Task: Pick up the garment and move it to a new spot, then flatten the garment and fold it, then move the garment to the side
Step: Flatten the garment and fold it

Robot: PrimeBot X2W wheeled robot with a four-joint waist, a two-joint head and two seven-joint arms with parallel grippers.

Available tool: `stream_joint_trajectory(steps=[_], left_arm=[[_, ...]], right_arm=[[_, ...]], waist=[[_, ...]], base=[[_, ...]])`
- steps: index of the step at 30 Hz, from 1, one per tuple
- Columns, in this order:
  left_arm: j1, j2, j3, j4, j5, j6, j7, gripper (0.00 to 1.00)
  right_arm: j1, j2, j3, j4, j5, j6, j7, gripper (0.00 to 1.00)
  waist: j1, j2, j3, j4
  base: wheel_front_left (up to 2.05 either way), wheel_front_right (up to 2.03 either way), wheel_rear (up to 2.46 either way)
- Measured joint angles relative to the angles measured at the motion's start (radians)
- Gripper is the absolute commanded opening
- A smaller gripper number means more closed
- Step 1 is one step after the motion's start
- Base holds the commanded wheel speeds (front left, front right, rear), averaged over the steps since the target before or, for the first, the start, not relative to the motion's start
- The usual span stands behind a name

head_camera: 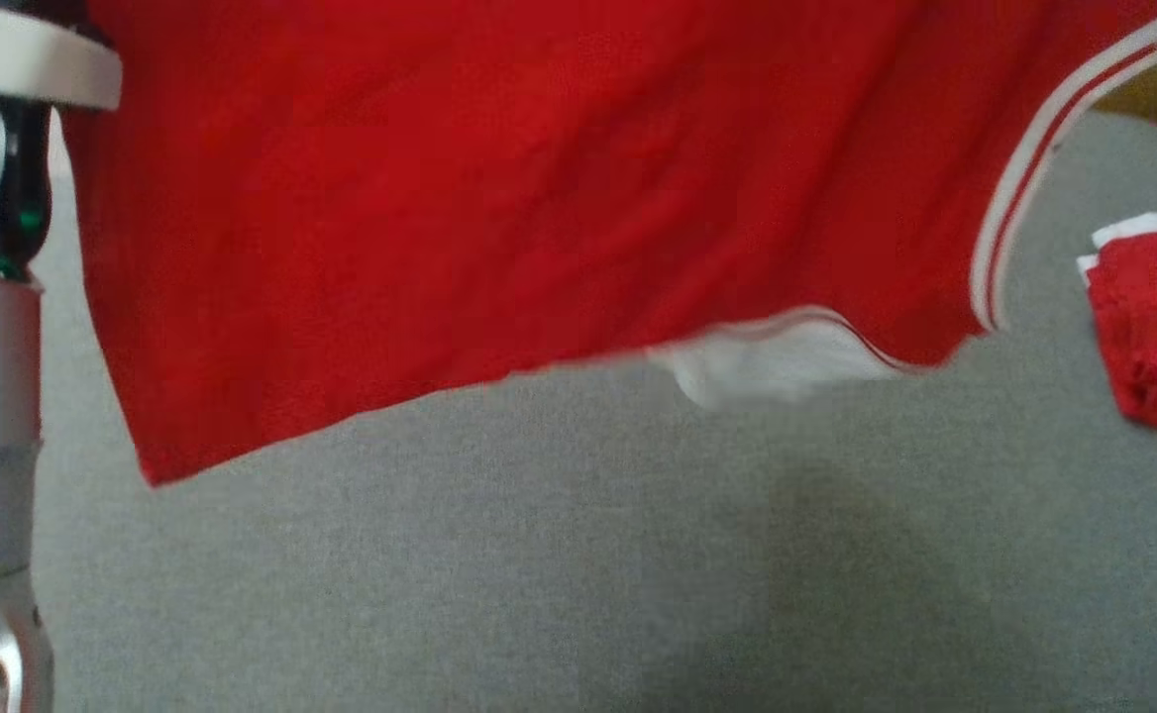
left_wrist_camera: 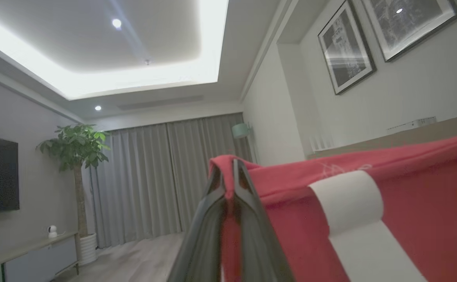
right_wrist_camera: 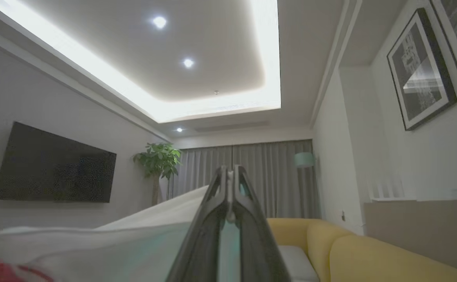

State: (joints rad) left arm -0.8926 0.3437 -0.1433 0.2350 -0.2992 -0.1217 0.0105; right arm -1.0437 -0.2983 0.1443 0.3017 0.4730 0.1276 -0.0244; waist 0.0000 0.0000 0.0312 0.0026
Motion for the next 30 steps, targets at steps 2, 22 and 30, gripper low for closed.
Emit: stream_joint_trajectory(steps=[2, 22, 30], left_arm=[[-0.019, -0.007, -0.014, 0.021, 0.0, 0.01, 0.018, 0.0], [-0.263, -0.108, 0.036, 0.384, -0.005, 0.086, -0.253, 0.0], [0.156, -0.172, 0.103, 0.486, -0.063, 0.076, -0.264, 0.0]], right_arm=[[-0.036, 0.007, 0.014, 0.05, -0.015, 0.0, 0.004, 0.0], [-0.349, 0.093, -0.076, 0.394, -0.117, 0.0, -0.224, 0.0], [0.155, 0.1, 0.059, 0.256, 0.061, 0.0, -0.226, 0.0]], waist=[[0.0001, 0.0, 0.031, 0.001], [0.0003, 0.0, 0.314, -0.031], [-0.0001, 0.0, 0.287, -0.083]], base=[[0.0, 0.0, 0.0], [0.0, 0.0, 0.0], [0.0, 0.0, 0.0]])
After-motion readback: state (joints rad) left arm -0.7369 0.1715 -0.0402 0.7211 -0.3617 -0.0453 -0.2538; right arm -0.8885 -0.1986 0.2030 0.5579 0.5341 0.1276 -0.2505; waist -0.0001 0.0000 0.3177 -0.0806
